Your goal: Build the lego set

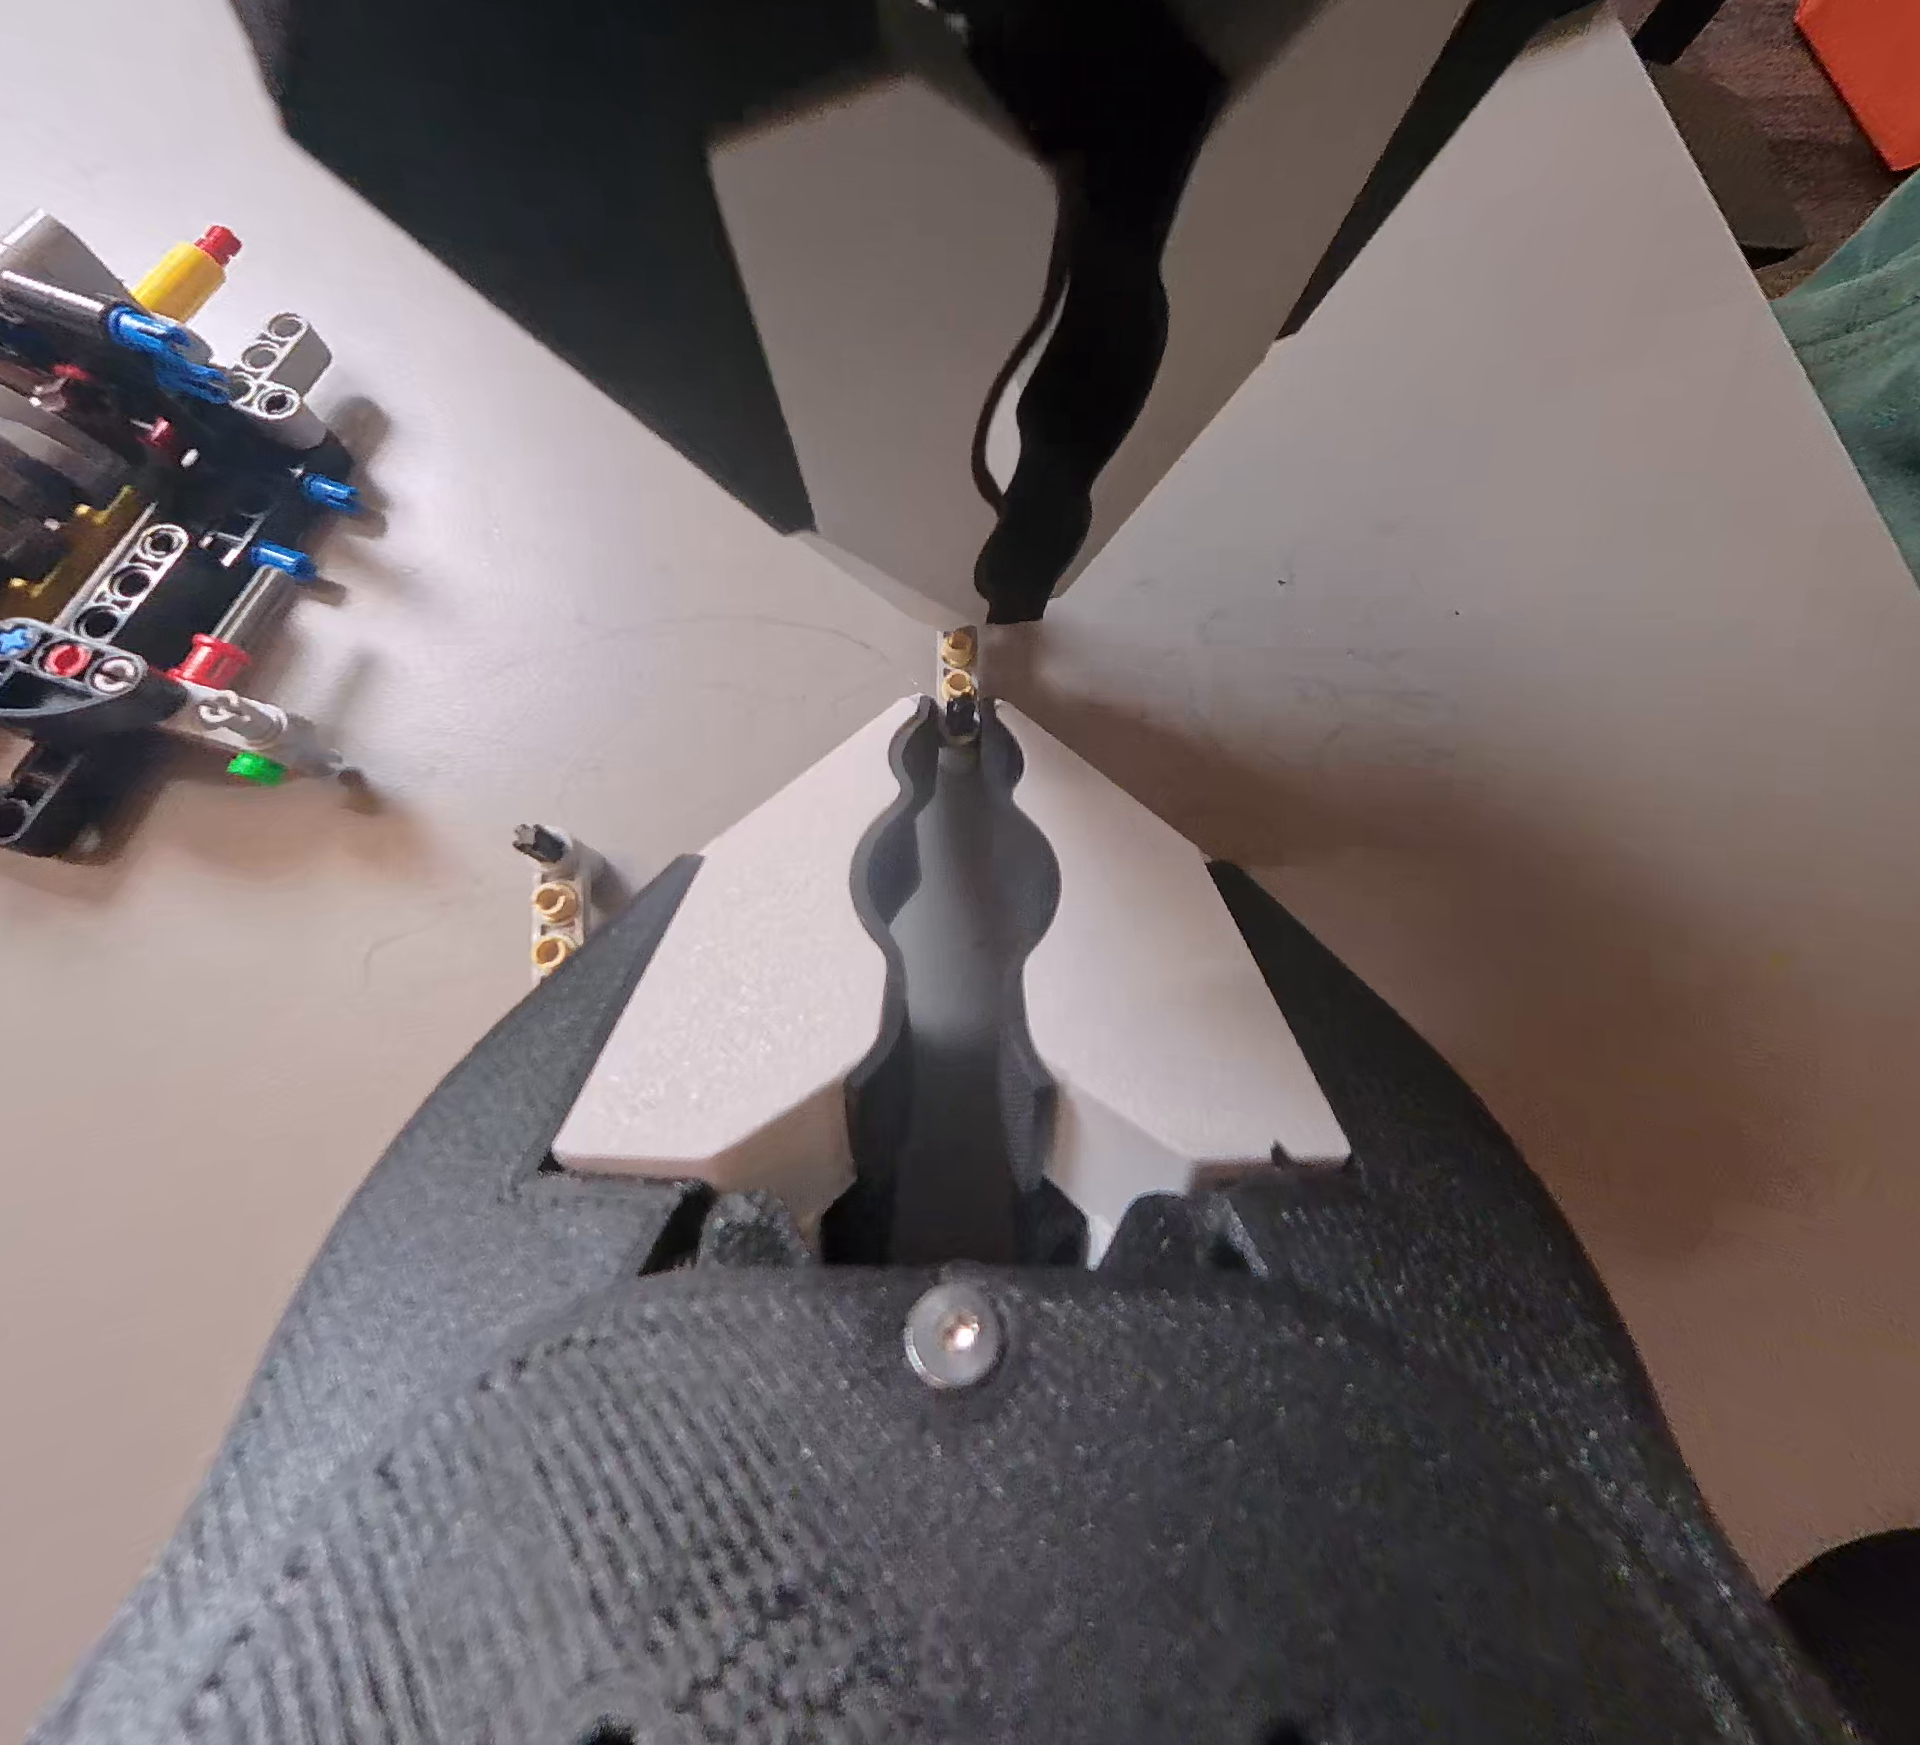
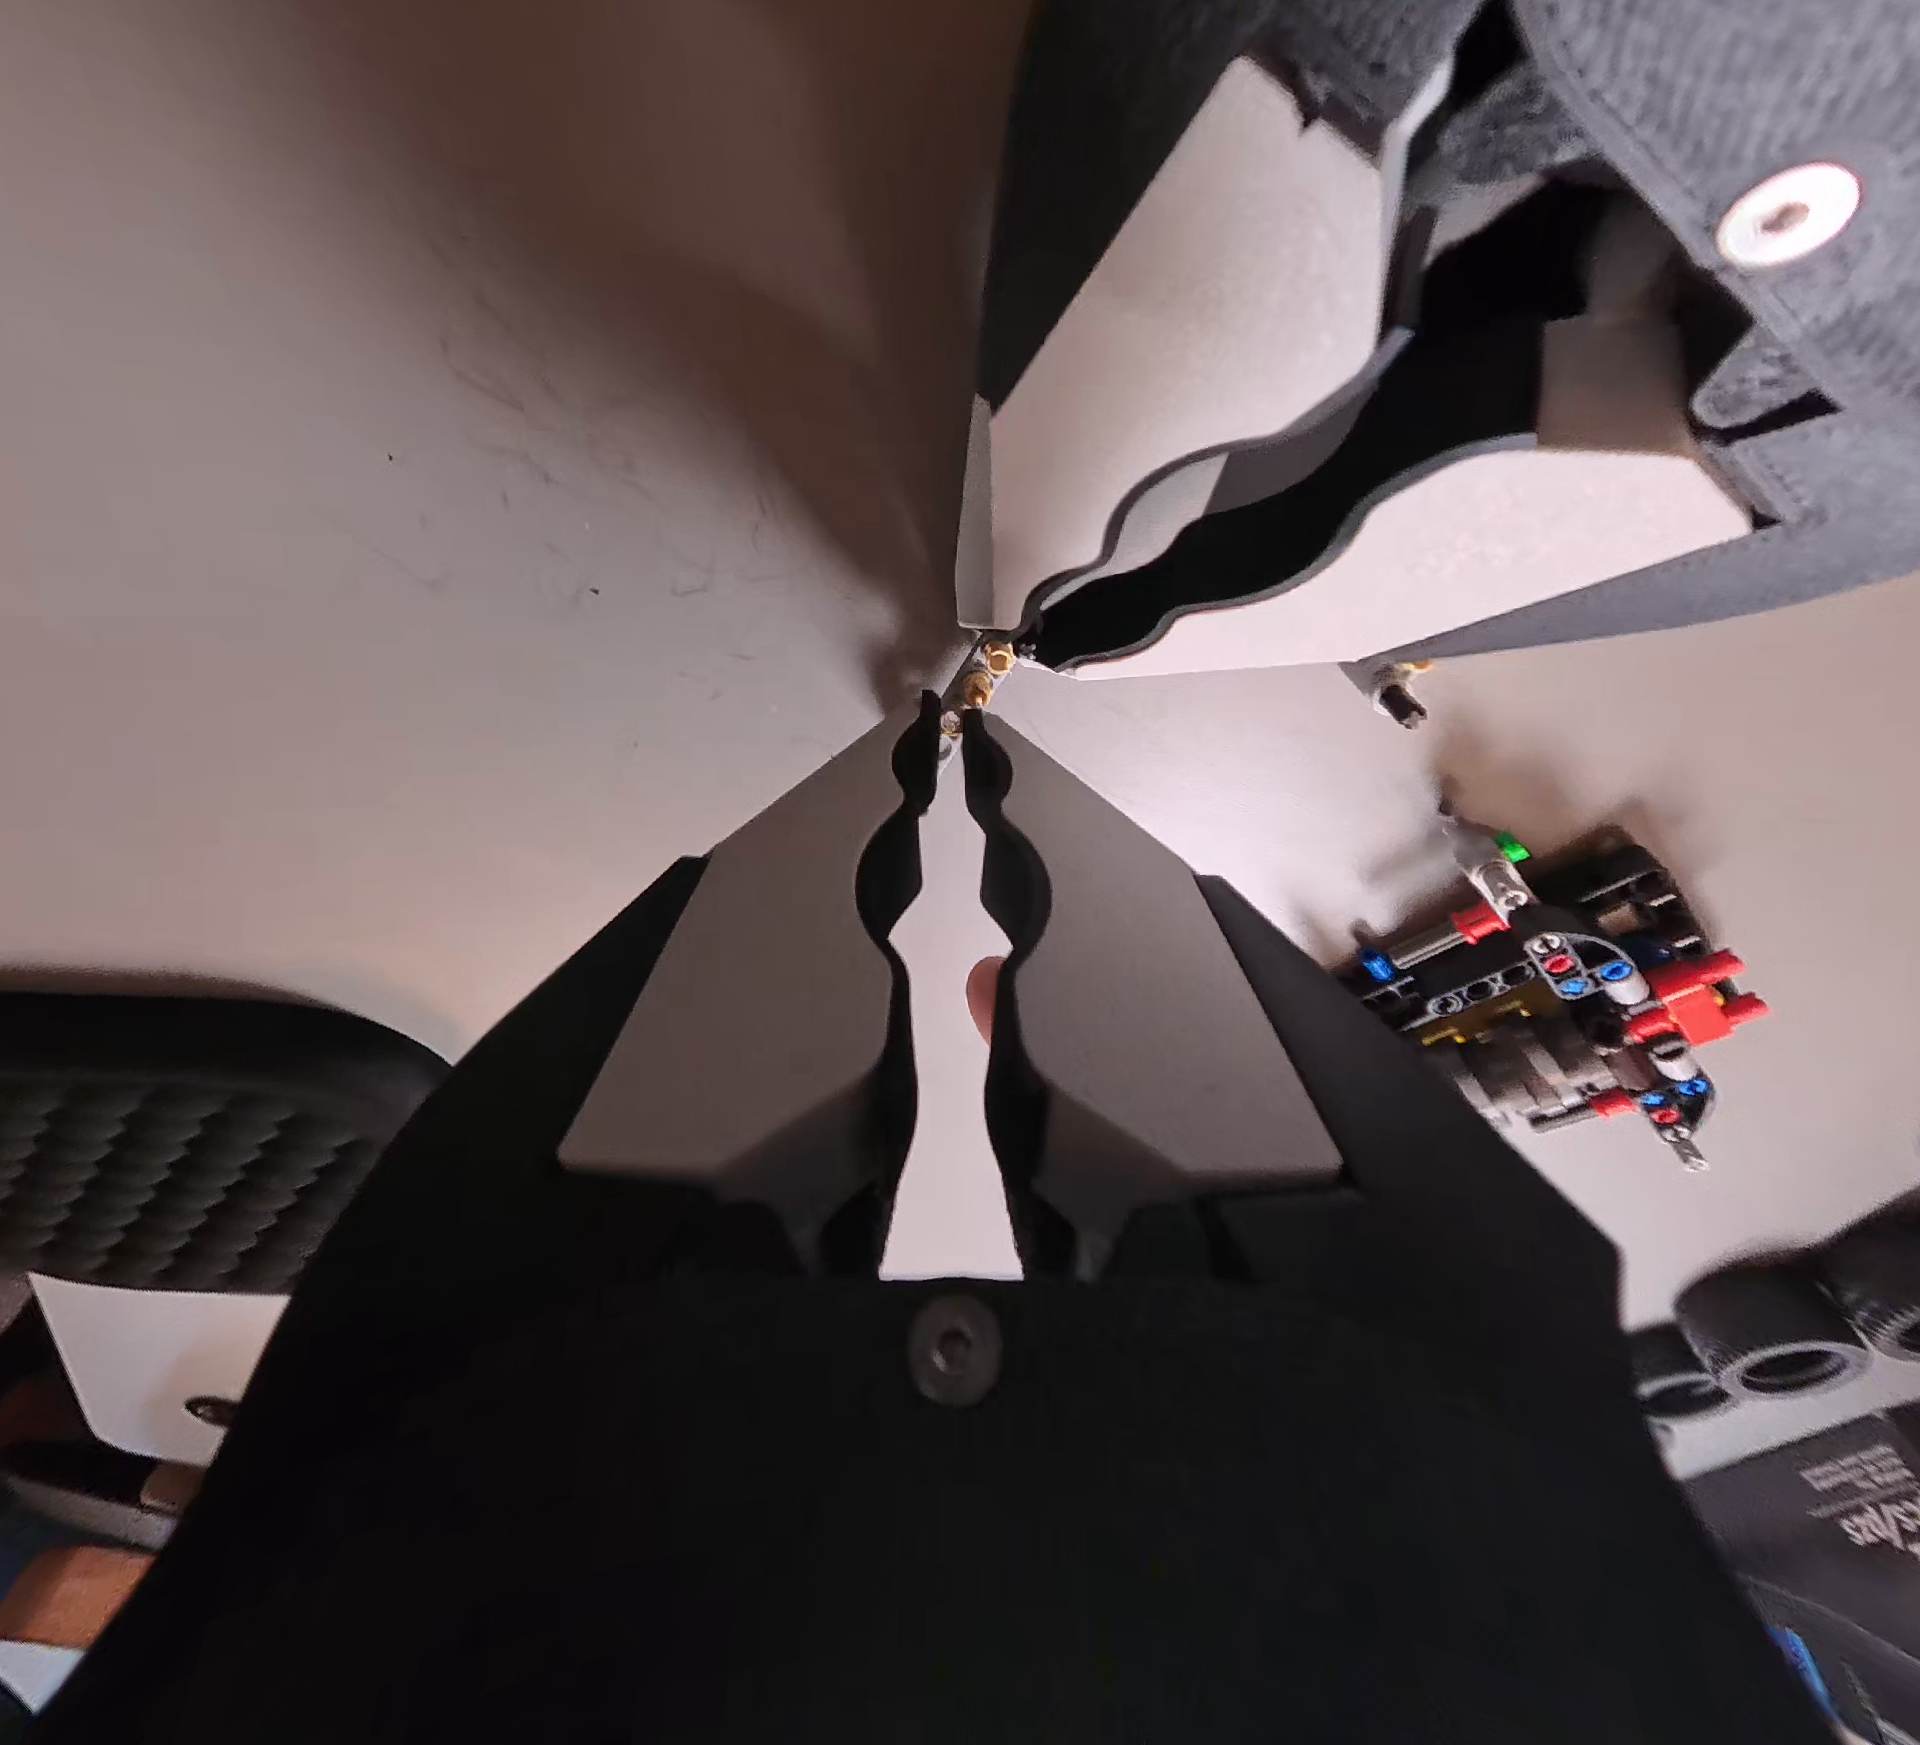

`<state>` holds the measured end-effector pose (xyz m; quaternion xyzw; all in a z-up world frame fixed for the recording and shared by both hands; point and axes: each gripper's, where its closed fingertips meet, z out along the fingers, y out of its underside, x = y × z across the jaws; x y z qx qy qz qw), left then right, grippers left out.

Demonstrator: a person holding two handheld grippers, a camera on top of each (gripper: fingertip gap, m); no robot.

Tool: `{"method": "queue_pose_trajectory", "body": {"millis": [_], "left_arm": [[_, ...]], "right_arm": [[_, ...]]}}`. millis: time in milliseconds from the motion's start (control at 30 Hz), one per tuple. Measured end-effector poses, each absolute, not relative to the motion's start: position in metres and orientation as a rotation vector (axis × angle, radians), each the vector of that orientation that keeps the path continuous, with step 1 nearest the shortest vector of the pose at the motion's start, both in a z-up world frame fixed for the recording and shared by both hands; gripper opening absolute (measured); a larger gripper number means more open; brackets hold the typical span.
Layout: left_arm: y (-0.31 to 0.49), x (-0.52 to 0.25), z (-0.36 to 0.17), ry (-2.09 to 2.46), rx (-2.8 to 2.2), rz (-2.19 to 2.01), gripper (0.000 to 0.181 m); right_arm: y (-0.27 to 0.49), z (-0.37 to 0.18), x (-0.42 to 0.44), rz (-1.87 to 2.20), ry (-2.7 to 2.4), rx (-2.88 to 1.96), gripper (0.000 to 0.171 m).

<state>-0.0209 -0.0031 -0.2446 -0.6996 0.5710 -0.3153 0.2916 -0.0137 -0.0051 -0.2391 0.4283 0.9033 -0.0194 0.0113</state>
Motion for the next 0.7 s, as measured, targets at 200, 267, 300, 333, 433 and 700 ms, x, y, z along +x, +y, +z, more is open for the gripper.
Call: {"method": "queue_pose_trajectory", "body": {"millis": [200,267,300,333,433,700], "left_arm": [[-0.0025,-0.0211,-0.2446,1.508,-1.878,-0.849,0.006],[-0.0026,-0.0212,-0.2447,1.508,-1.877,-0.845,0.007],[-0.0026,-0.0212,-0.2447,1.507,-1.879,-0.849,0.007],[-0.0025,-0.0211,-0.2447,1.506,-1.881,-0.854,0.007],[-0.0025,-0.0211,-0.2447,1.505,-1.881,-0.852,0.007],[-0.0026,-0.0215,-0.2451,1.505,-1.878,-0.840,0.007]], "right_arm": [[-0.0054,-0.2395,-0.0143,-0.145,2.818,1.411,0.003],[-0.0056,-0.2397,-0.0144,-0.162,2.839,1.425,0.003],[-0.0056,-0.2398,-0.0144,-0.168,2.849,1.432,0.003],[-0.0057,-0.2400,-0.0146,-0.173,2.853,1.444,0.003],[-0.0056,-0.2402,-0.0147,-0.181,2.855,1.468,0.003],[-0.0053,-0.2401,-0.0153,-0.310,2.853,1.562,0.003]]}}
